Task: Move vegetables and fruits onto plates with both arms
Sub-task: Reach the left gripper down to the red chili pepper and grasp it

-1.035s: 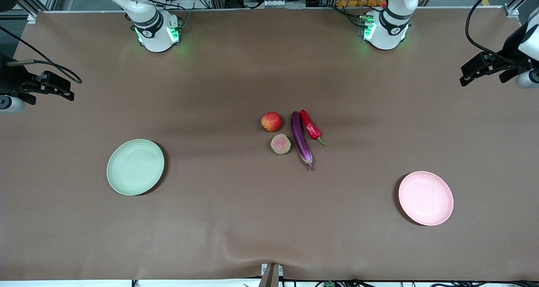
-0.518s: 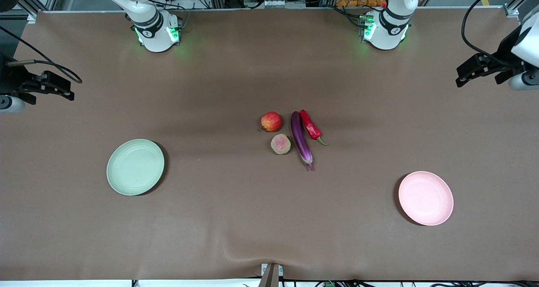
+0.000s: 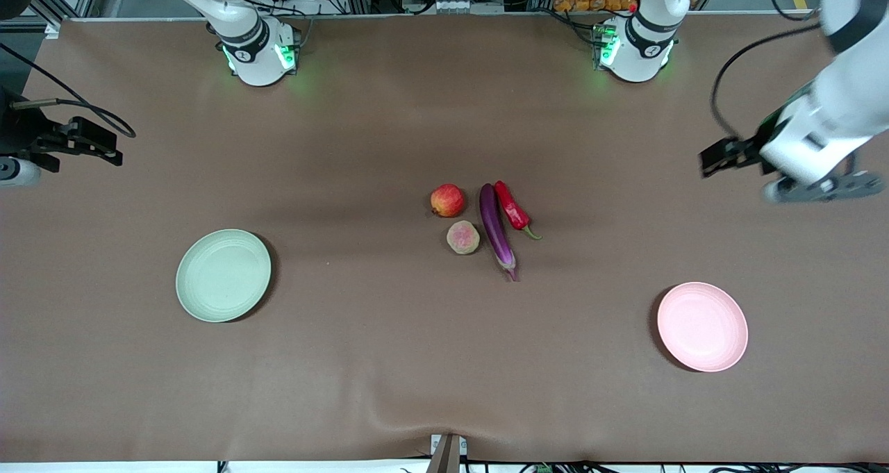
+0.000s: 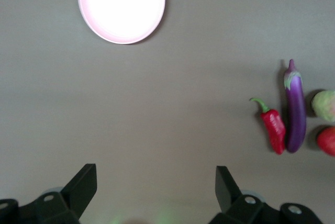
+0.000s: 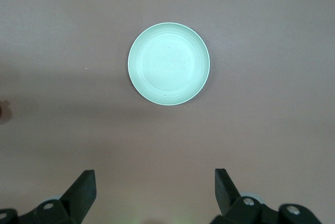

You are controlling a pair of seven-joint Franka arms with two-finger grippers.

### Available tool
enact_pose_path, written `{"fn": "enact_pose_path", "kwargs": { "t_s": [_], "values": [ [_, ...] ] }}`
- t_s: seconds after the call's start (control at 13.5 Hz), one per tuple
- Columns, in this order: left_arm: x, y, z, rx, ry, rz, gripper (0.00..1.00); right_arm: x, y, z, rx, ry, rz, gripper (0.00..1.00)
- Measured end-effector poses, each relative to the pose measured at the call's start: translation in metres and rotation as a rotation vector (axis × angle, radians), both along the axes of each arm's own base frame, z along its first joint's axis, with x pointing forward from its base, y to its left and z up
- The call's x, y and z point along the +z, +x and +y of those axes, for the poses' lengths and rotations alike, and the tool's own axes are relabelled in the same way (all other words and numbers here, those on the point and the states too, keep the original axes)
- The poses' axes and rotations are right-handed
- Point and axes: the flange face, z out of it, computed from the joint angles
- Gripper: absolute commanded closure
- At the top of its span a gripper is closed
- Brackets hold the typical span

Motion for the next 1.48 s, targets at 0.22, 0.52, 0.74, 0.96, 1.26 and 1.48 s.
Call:
{"fn": "enact_pose_path", "kwargs": {
  "t_s": [0.22, 0.52, 0.74, 0.96, 1.26, 1.48],
  "values": [
    [-0.06, 0.007, -0.06, 0.077, 0.007, -0.011, 0.0, 0.0, 0.0, 0.0, 0.0, 0.0, 0.0, 0.0],
    [-0.143, -0.017, -0.135, 0.227, 0.013, -0.037, 0.0, 0.0, 0.0, 0.0, 0.0, 0.0, 0.0, 0.0],
    [-0.198, -0.04, -0.188, 0.316, 0.018, -0.037, 0.0, 0.0, 0.0, 0.0, 0.001, 0.0, 0.0, 0.0],
    [-0.243, -0.058, -0.237, 0.38, 0.009, -0.044, 0.0, 0.0, 0.0, 0.001, 0.001, 0.0, 0.0, 0.0],
    [-0.277, -0.074, -0.247, 0.421, 0.018, -0.035, 0.0, 0.0, 0.0, 0.001, 0.001, 0.0, 0.001, 0.0],
    [-0.303, -0.099, -0.26, 0.476, -0.003, -0.056, 0.0, 0.0, 0.0, 0.001, 0.001, 0.0, 0.002, 0.0]
  ]
}}
